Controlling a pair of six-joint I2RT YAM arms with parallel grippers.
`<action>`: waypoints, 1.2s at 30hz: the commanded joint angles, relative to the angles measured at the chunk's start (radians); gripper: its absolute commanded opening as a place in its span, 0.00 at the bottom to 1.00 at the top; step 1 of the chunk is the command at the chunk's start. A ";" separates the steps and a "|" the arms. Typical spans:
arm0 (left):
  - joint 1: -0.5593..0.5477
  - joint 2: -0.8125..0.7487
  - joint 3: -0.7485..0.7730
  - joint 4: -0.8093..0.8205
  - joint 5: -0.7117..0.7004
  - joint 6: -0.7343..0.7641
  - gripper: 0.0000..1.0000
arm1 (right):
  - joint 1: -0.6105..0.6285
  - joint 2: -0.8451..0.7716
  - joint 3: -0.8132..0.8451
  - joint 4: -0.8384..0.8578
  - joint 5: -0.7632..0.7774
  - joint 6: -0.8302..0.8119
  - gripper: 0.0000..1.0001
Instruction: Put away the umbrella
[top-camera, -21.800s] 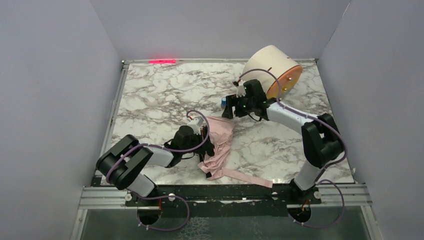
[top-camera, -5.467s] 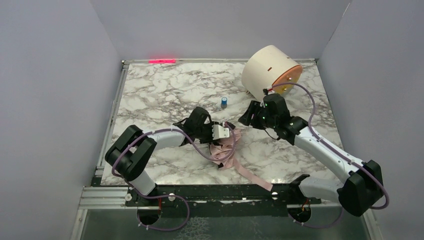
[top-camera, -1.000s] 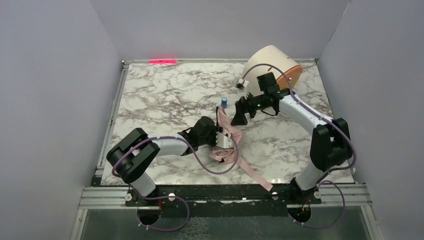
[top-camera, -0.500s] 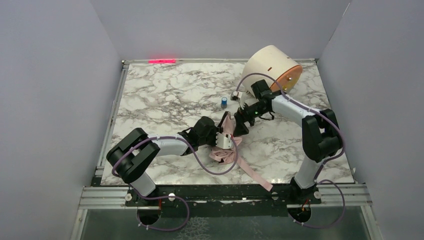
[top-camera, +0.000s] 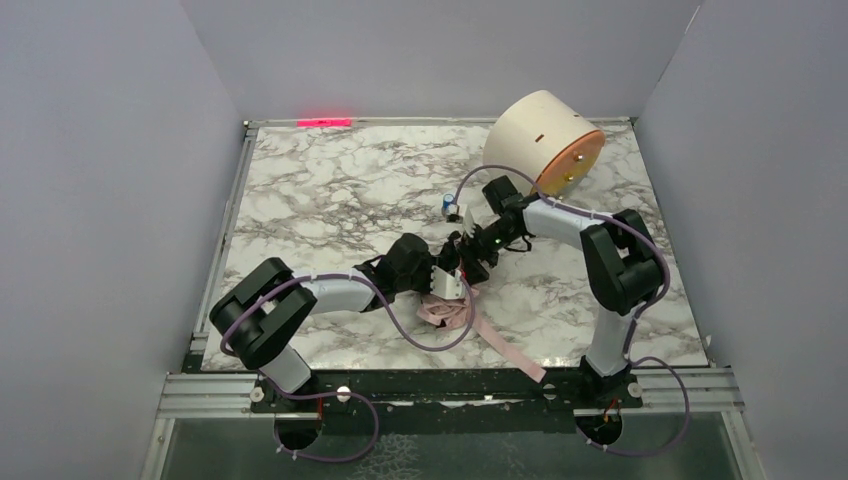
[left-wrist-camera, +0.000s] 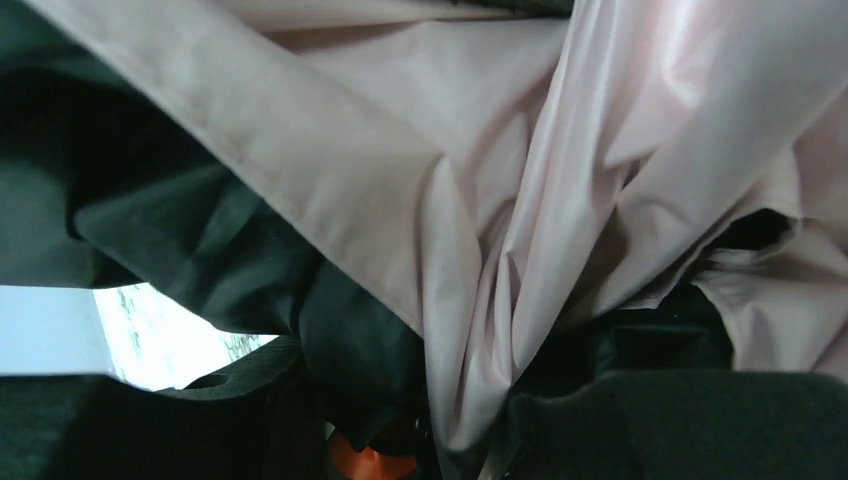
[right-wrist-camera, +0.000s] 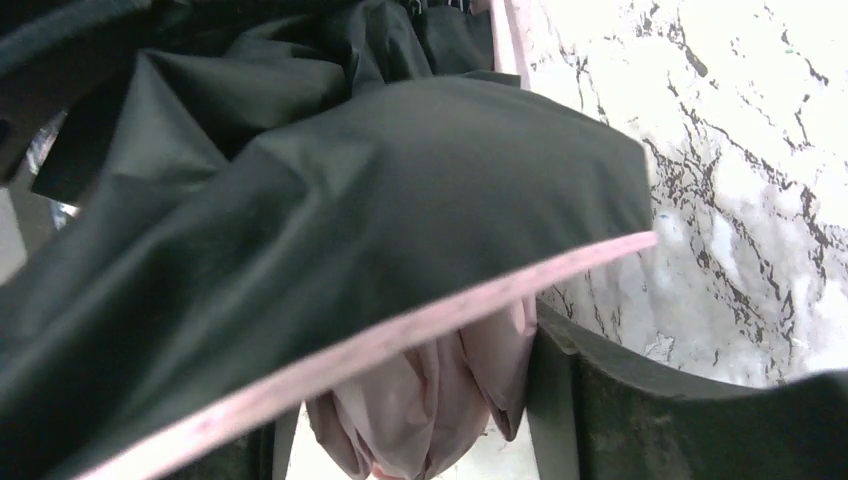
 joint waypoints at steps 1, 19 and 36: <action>-0.007 -0.028 -0.020 -0.065 0.028 -0.052 0.00 | 0.019 0.029 -0.034 0.044 0.096 -0.005 0.66; -0.007 -0.526 -0.119 -0.043 0.135 -0.629 0.45 | 0.070 -0.169 -0.268 0.411 0.299 0.095 0.18; 0.036 -0.792 -0.108 -0.186 -0.345 -1.007 0.85 | 0.280 -0.289 -0.472 0.698 0.654 -0.082 0.18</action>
